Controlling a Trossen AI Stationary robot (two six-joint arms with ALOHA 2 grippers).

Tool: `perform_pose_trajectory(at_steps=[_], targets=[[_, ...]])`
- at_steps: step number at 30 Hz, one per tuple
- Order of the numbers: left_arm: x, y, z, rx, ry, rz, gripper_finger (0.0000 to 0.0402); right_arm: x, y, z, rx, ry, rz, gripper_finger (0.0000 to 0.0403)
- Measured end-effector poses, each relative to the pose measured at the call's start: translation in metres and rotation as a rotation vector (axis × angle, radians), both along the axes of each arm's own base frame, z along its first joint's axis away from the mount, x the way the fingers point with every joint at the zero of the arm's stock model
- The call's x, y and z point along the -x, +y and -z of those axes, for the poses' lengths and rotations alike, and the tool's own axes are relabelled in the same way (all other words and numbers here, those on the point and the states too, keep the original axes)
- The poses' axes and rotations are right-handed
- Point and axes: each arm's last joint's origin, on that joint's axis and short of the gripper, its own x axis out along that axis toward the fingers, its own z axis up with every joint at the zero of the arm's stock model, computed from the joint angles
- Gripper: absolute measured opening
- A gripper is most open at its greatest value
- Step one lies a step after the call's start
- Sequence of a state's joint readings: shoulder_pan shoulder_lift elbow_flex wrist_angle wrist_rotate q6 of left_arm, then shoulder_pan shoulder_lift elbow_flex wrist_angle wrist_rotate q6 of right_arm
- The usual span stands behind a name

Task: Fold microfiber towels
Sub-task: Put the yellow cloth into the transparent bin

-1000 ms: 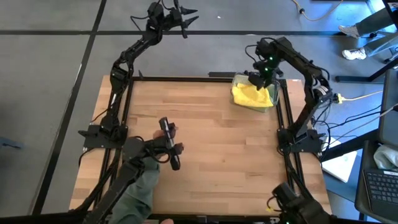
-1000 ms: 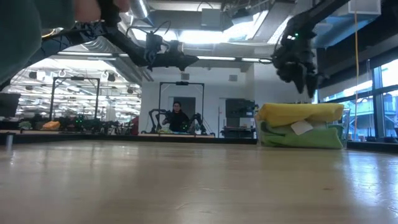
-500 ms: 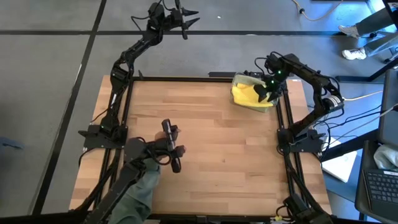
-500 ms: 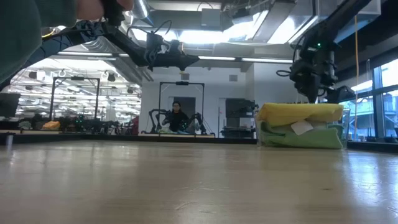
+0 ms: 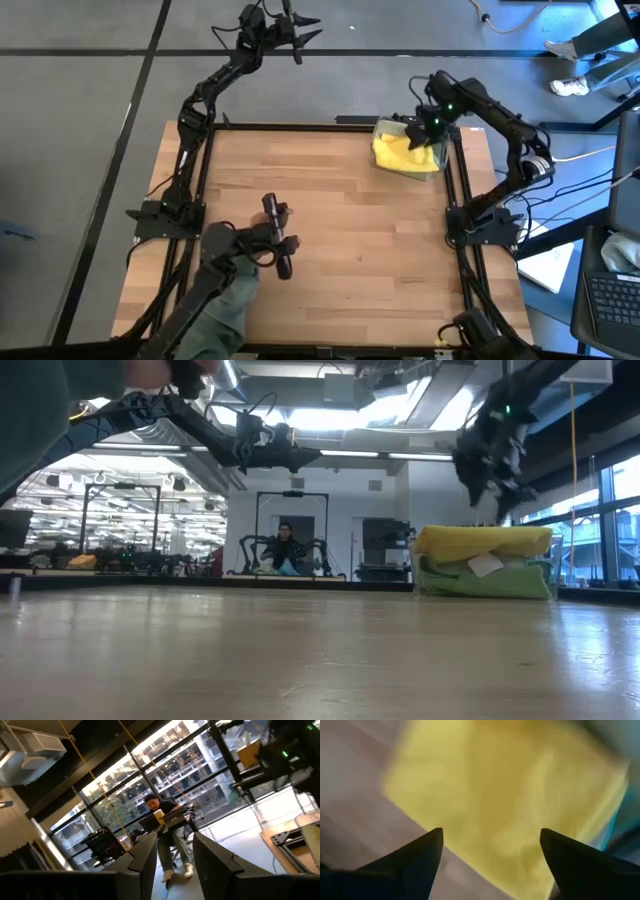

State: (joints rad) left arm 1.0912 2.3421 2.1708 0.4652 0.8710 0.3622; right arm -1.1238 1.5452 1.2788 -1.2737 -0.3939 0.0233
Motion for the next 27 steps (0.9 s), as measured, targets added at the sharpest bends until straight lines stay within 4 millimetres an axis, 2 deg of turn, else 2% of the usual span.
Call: perform_pose_trajectory(at_steps=[4,6,10,14,22,27], targets=[[-0.006,-0.006,-0.005,0.005,-0.035,0.038,0.0119,-0.019,0.007,-0.036,0.222,-0.060,-0.142,0.0335],[-0.013,-0.011,-0.008,0.014,-0.061,0.065,0.0119,-0.032,0.019,-0.042,0.296,-0.012,-0.239,0.0335],[-0.022,-0.018,-0.010,0.069,-0.068,0.111,0.0119,-0.057,0.049,-0.027,0.351,0.187,-0.419,0.0335],[-0.025,-0.021,-0.009,0.116,-0.063,0.138,0.0119,-0.072,0.072,-0.016,0.412,0.337,-0.510,0.0335],[-0.021,-0.022,-0.003,0.344,0.063,0.187,0.0116,-0.078,0.085,0.009,0.421,0.355,-0.519,0.0335],[-0.013,-0.042,-0.011,0.371,0.267,0.059,0.0097,-0.072,0.088,0.024,0.468,0.396,-0.518,0.0335]])
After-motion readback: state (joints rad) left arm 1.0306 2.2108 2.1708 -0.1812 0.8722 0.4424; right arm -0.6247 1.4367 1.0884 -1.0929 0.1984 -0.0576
